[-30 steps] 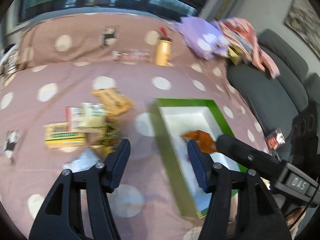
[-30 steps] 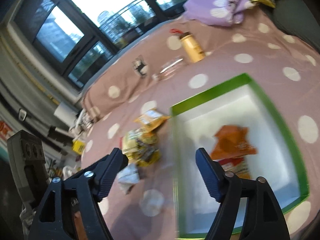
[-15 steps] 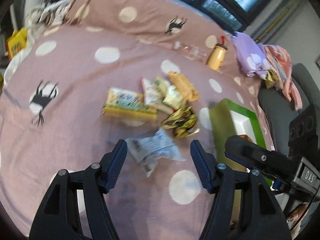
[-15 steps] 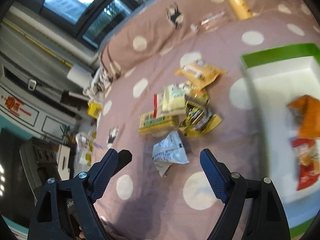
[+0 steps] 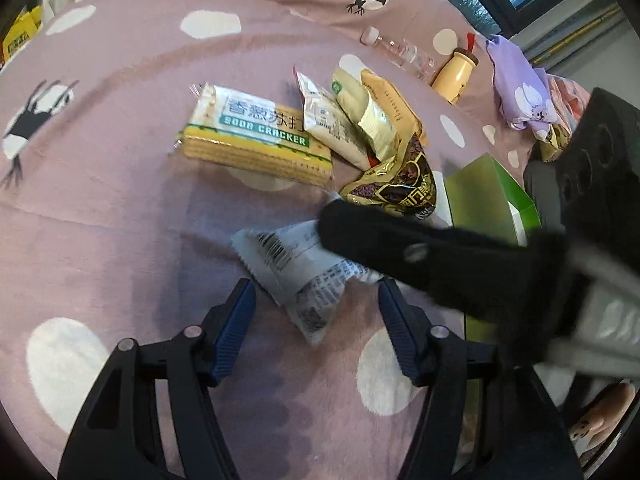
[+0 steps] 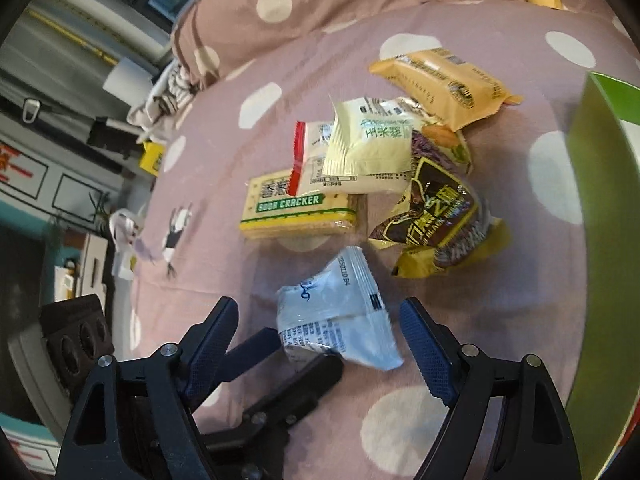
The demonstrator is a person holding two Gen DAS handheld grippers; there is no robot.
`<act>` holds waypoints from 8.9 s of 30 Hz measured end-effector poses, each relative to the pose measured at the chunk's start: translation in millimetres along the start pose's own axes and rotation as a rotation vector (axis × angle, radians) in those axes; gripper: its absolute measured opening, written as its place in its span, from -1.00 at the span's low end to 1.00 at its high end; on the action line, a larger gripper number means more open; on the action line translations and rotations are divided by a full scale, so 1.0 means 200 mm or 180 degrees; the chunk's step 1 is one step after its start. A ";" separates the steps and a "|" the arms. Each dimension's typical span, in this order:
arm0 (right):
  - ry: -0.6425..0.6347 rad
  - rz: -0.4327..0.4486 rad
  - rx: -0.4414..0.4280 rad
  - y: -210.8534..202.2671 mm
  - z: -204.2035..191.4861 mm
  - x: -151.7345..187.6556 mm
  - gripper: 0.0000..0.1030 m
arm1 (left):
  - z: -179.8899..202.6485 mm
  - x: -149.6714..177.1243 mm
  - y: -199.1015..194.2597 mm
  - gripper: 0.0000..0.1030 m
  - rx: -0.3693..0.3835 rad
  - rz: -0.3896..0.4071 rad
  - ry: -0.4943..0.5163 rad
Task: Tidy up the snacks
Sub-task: 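Grasp the white wrapped bag with the right gripper, then carry the white bag over the green box, then open the right gripper to drop the white bag into the box, then withdraw the right gripper from the box toward the remaining snacks, then grasp the yellow-black wrapped snack bag with the right gripper, then lift the yellow-black bag and carry it over the green box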
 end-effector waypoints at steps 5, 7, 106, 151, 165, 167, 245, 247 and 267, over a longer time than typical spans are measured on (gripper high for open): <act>-0.0084 -0.0141 0.0065 0.09 0.01 0.01 0.31 | 0.00 0.00 0.03 -0.03 -0.0059 0.0028 0.0026; -0.0115 -0.0162 0.0044 0.12 0.01 0.02 0.27 | -0.01 0.01 0.03 -0.22 -0.0140 0.0054 0.0061; 0.1300 0.1097 0.0353 -0.86 1.05 0.52 0.18 | 1.35 0.41 0.45 -0.48 0.0059 -0.0609 0.1805; 0.0565 0.1597 0.0677 -1.08 0.40 0.43 0.77 | 0.75 0.12 -0.36 0.48 0.0058 0.0415 0.1091; 0.0301 0.1330 0.0595 -0.86 0.21 0.34 0.80 | 0.19 0.09 -0.49 0.56 -0.0325 0.0598 0.0446; 0.0256 0.1270 0.0591 -0.81 0.17 0.31 0.80 | 0.13 0.09 -0.49 0.56 -0.0404 0.0613 0.0387; 0.0005 -0.0011 0.0000 -0.07 0.10 0.24 0.13 | 0.15 0.26 0.00 0.28 -0.0015 -0.0152 0.0306; -0.0014 -0.0008 0.0028 -0.06 0.11 0.25 0.03 | 0.15 0.25 0.00 0.20 -0.0006 -0.0134 0.0300; -0.0119 0.0620 -0.0147 -0.41 0.03 0.26 -0.02 | 0.40 0.19 -0.24 0.16 -0.0152 0.0366 0.0729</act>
Point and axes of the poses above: each gripper's, at about its wrist camera, not at the fingertips, and y roughly the way its jaws point, z to its right, x to its underside, the point moved 6 cm from there along y, roughly the way its jaws point, and after that the axes turned 7 degrees about -z, right-handed, at the moved point
